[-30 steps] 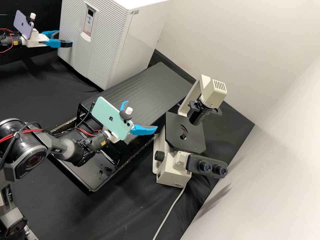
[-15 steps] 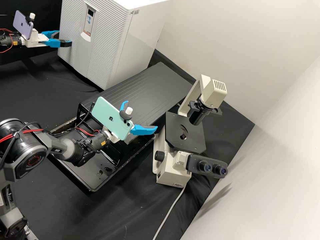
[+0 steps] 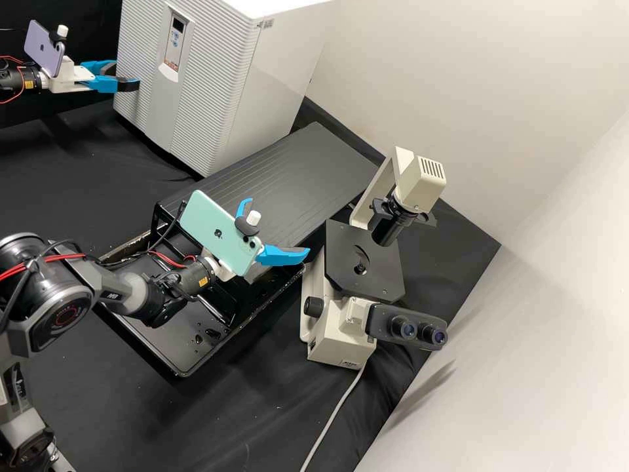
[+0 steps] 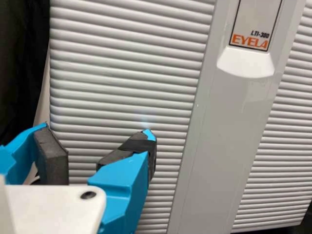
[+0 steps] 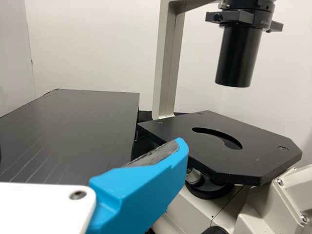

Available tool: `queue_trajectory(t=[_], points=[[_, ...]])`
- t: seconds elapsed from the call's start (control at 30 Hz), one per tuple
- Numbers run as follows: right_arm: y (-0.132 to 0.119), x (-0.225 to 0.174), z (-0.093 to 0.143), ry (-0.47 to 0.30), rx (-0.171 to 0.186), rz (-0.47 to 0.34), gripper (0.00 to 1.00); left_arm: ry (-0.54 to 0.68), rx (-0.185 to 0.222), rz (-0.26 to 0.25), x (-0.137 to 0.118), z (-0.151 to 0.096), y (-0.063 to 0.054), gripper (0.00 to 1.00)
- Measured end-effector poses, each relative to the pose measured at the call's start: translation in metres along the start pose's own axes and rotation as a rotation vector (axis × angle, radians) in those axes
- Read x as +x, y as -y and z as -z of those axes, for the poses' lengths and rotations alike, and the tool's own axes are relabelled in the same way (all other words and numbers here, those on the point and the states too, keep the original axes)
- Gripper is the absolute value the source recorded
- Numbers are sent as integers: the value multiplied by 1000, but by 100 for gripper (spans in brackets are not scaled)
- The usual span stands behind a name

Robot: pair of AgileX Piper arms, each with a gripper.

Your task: Open the incubator door

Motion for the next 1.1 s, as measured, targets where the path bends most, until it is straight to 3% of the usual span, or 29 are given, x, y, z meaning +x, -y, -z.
queue_trajectory(t=[0.8,1.1], points=[[0,0,0,0,0,0,100,-4,-8,-2,-4,-1,0,0],[0,0,0,0,0,0,100,-18,-55,-23,-18,-6,1,0]])
